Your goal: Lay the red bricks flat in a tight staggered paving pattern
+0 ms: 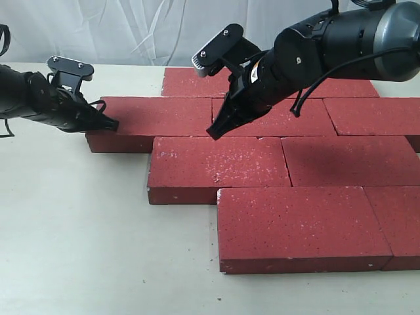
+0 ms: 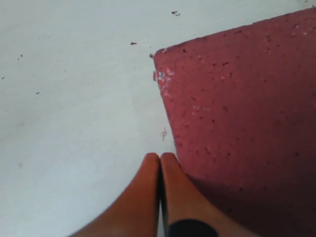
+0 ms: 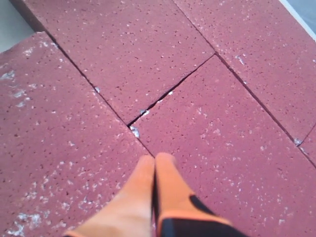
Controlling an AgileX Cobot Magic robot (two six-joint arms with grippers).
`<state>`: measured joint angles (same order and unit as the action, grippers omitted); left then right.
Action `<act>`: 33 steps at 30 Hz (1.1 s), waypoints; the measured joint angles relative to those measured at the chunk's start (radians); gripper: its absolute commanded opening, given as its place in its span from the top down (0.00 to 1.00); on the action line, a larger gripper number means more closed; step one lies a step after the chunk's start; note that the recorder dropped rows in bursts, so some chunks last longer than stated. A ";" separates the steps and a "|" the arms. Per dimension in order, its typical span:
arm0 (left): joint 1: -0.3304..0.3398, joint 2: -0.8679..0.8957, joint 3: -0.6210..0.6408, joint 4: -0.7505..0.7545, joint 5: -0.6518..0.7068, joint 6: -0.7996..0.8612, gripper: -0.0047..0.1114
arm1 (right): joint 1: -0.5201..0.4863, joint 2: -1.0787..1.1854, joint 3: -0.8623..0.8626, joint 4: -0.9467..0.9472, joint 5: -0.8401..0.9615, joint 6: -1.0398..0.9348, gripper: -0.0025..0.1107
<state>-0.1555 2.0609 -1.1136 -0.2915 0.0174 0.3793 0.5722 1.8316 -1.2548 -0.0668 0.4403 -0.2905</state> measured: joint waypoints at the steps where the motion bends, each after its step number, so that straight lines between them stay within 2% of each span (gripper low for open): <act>1: 0.000 0.000 -0.002 0.007 0.001 0.000 0.96 | 0.000 0.000 0.000 0.000 0.000 0.000 0.99; 15: 0.066 0.007 -0.002 0.000 0.033 0.000 0.96 | 0.000 0.000 0.000 0.000 -0.002 0.000 0.99; 23: 0.077 0.007 -0.002 0.000 0.038 0.000 0.96 | 0.000 0.000 0.000 0.000 -0.004 0.000 0.99; 33: 0.094 -0.114 -0.002 0.000 0.133 0.000 0.96 | 0.008 -0.011 0.000 0.039 -0.002 -0.013 0.99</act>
<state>-0.0612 1.9472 -1.1152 -0.2912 0.1509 0.3793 0.5801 1.8201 -1.2548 -0.0274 0.4383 -0.3037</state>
